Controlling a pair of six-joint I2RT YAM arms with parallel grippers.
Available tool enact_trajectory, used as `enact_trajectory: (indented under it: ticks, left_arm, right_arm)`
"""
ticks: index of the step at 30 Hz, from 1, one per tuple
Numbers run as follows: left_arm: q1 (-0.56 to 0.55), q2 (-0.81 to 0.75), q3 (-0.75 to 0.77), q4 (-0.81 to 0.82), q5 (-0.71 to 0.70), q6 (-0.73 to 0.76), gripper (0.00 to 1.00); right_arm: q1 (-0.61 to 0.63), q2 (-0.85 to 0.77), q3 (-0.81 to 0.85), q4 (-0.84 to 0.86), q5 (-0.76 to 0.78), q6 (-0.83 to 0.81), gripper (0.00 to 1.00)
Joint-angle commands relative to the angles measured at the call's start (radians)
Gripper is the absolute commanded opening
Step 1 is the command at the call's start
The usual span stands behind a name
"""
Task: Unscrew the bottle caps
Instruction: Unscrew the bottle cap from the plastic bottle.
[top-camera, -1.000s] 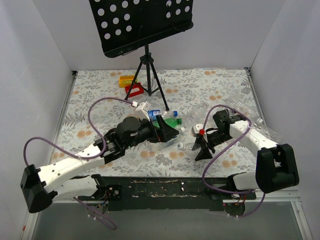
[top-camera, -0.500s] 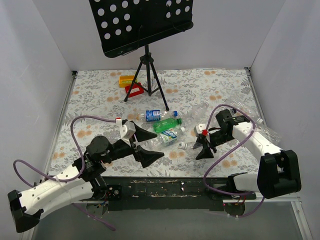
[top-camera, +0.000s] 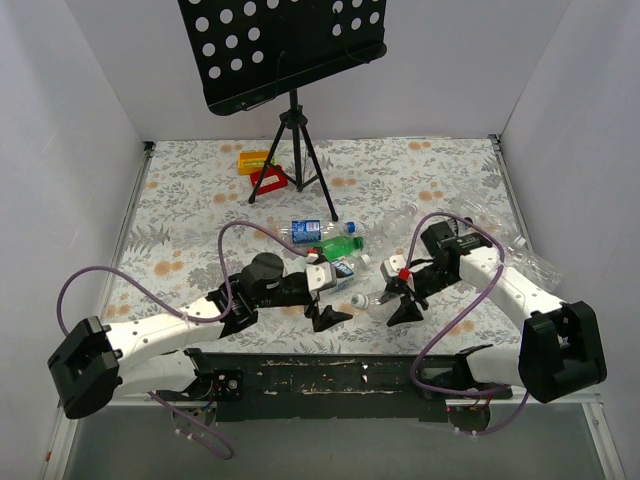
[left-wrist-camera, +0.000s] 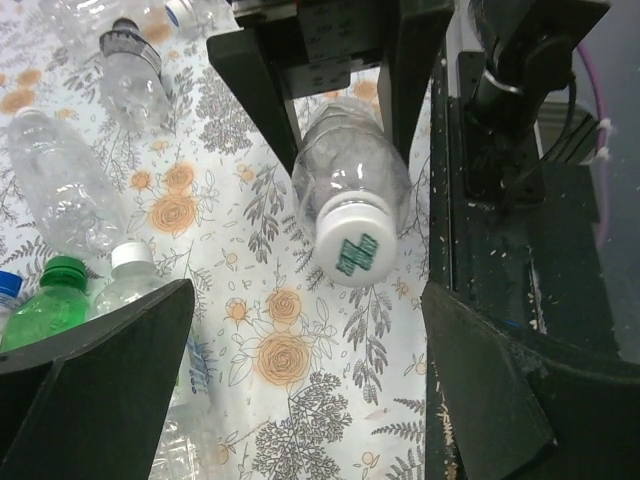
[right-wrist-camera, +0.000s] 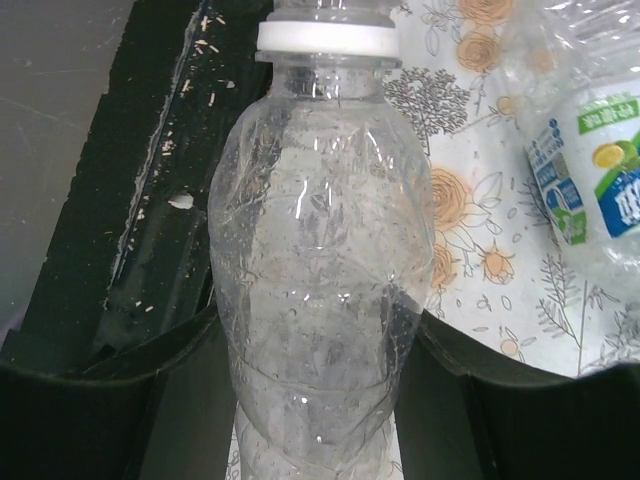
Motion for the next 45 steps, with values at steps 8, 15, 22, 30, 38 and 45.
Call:
enact_trajectory:
  ticks: [8, 15, 22, 30, 38, 45]
  left_arm:
    - [0.002, 0.119, 0.048, 0.121, 0.096, 0.083, 0.91]
    - [0.002, 0.148, 0.068, 0.08, 0.168, 0.074, 0.81]
    - [0.002, 0.168, 0.069, 0.063, 0.187, 0.066, 0.73]
    - [0.008, 0.134, 0.053, 0.077, 0.174, 0.049, 0.65]
    - [0.012, 0.136, 0.043, 0.101, 0.179, 0.017, 0.53]
    - [0.013, 0.136, 0.042, 0.098, 0.173, 0.011, 0.4]
  right_arm:
    - [0.052, 0.028, 0.019, 0.011, 0.004, 0.025, 0.05]
    - [0.055, 0.045, 0.02, 0.018, 0.013, 0.038, 0.05]
    - [0.056, 0.054, 0.022, 0.018, 0.014, 0.042, 0.05]
    - [0.055, 0.056, 0.024, 0.018, 0.016, 0.044, 0.05]
    - [0.055, 0.058, 0.024, 0.021, 0.019, 0.044, 0.05]
    - [0.055, 0.059, 0.022, 0.021, 0.021, 0.047, 0.05]
